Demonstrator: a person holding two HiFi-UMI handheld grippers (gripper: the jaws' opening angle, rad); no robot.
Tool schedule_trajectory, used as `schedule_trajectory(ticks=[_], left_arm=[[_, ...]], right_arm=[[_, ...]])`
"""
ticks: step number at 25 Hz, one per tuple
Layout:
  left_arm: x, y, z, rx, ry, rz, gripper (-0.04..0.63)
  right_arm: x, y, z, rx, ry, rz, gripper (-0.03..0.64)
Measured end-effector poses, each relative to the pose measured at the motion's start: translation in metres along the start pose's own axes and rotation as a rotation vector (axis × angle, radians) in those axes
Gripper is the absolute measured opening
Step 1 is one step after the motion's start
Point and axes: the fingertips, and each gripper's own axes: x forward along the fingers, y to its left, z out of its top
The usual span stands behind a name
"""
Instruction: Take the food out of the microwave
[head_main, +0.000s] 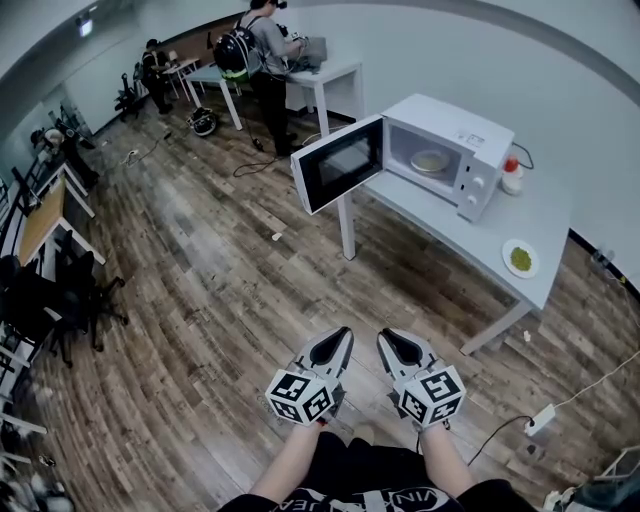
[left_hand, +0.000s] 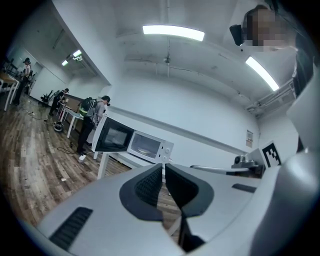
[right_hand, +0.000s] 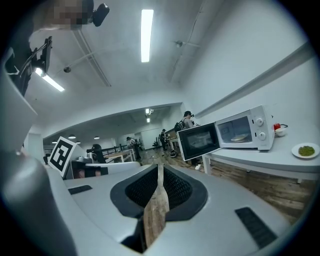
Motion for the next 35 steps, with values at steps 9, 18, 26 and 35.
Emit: schedule_trajectory(ticks=[9,18,26,35], left_arm=[[0.023,0.010,-0.004,-0.014,0.024,-0.011,0.023],[0.082,0.028,0.014,-0.009,0.030,-0.102,0.023],[0.134,0.060,0.028,-0.019,0.055,-0.151,0.023],[0.184,0.095,0.036,-0.035,0.088,-0.202,0.023]], right_arm=[[0.010,-0.018,-0.006,0.024,0.023,-0.027,0.055],[0.041,-0.056,0.011,0.019,0.014,-0.089,0.055],[0.084,-0.093,0.022,0.045,0.021,-0.135,0.055],[0.127,-0.128,0.030,0.063,0.025,-0.187,0.055]])
